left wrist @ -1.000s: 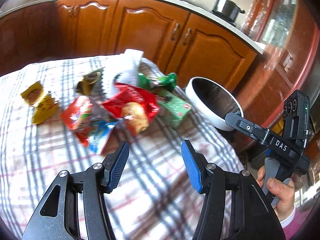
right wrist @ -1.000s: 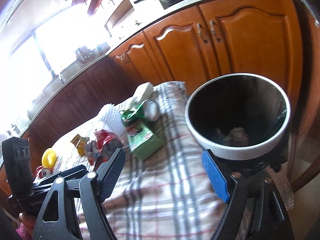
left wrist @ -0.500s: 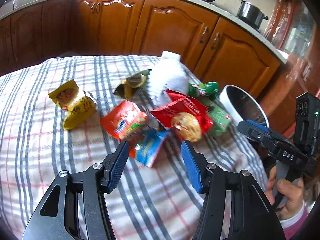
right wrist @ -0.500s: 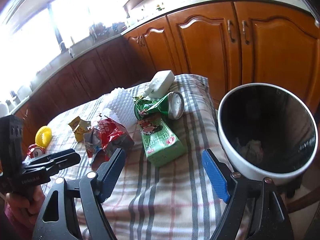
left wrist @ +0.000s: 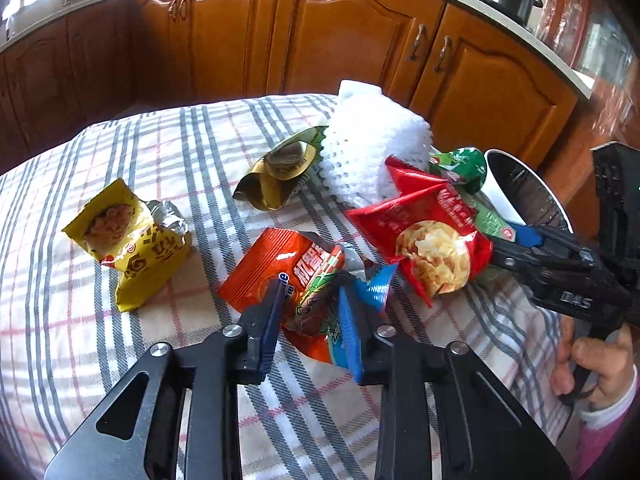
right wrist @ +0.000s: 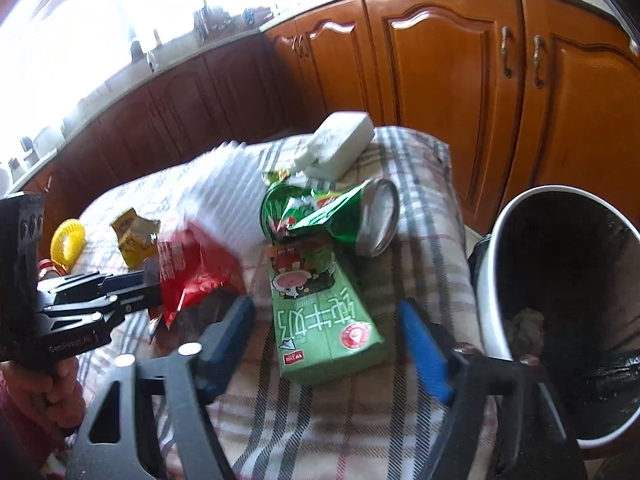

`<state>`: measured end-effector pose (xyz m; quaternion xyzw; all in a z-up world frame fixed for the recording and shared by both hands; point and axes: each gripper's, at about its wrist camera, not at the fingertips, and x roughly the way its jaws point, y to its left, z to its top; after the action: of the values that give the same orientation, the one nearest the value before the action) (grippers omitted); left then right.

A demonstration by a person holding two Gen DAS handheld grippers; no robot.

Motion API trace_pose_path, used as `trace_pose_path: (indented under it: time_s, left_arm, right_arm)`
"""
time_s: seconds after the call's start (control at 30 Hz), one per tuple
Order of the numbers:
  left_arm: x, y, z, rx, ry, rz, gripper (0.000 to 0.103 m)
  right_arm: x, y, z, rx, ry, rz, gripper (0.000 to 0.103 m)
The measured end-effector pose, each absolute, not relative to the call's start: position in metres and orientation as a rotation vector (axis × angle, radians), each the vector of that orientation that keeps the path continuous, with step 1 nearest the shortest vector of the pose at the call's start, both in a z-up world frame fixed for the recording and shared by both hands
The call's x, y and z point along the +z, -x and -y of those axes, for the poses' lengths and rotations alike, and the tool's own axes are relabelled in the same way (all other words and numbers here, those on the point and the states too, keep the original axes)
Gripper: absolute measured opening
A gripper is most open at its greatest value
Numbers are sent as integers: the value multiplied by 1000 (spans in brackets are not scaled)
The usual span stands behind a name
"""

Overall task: Collect trash
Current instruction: 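Grasp the orange snack packet with the left tool while the right tool grasps the green milk carton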

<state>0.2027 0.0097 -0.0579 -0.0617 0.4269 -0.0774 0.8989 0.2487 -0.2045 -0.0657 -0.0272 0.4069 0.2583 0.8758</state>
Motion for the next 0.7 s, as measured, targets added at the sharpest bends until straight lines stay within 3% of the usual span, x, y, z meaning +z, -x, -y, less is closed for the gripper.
trace_pose_path:
  time_s: [0.13,0.7]
  left_arm:
    - [-53,-194,-11,-168,127,-866,4]
    - [-24,-125,30,-331,153,-814,3]
  right_arm:
    - [-71,-243,205,531,52,-858,56]
    - [-49,-172,250,491,-97,-798,51]
